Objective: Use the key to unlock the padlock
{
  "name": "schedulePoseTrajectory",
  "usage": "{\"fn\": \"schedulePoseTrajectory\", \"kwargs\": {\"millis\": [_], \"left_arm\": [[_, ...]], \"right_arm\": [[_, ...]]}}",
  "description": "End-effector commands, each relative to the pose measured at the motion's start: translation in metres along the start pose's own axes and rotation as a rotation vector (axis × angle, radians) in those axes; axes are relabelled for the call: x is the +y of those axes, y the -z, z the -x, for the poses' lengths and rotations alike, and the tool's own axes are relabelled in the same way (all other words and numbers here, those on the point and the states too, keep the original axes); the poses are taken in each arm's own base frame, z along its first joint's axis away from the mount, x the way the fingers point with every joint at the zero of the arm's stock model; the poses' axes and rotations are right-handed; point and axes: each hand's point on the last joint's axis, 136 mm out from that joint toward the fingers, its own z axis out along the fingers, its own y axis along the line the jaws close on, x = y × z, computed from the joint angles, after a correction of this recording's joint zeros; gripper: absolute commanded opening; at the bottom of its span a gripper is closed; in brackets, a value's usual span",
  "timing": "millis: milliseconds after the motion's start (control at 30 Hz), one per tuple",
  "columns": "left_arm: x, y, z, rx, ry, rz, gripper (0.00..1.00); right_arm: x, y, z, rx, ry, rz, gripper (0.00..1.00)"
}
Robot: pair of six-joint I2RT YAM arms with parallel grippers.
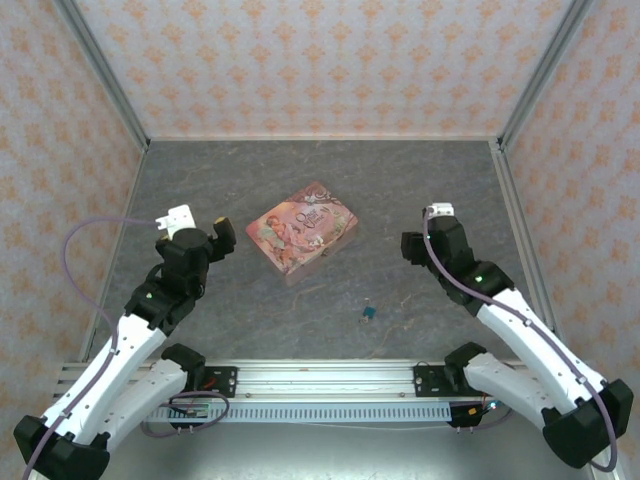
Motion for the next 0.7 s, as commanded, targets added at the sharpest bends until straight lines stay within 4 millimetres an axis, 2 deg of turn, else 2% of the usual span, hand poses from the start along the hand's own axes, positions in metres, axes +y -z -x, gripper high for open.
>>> {"fn": "schedulePoseTrajectory", "kwargs": {"millis": [0,133,200,467,633,667], "left_arm": [[0.010,0.000,0.023,-0.110,-0.100,0.085,1.00],[0.014,-0.008,0.020,-0.114,-0.162,0.116,1.00],[0.020,-0.015,0.016,-0.102,-0.174,0.146,1.00],[0.041,-0.058,-0.016,-0.051,-0.216,0.231,1.00],[0.042,-0.084,-0.035,-0.019,-0.208,0.210,1.00],[0.043,-0.089,-0.038,-0.016,-0.209,0.210,1.00]], "right_arm": [[-0.027,-0.006,0.011,-0.109,0.079,-0.120,0.62],[-0.052,-0.017,0.008,-0.167,0.041,-0.187,0.82],[-0.067,-0.024,0.004,-0.194,-0.006,-0.225,1.00],[-0.112,-0.066,-0.020,-0.220,-0.173,-0.279,0.99],[-0.121,-0.094,-0.030,-0.248,-0.193,-0.268,0.99],[-0.122,-0.098,-0.026,-0.261,-0.196,-0.267,0.99]]}}
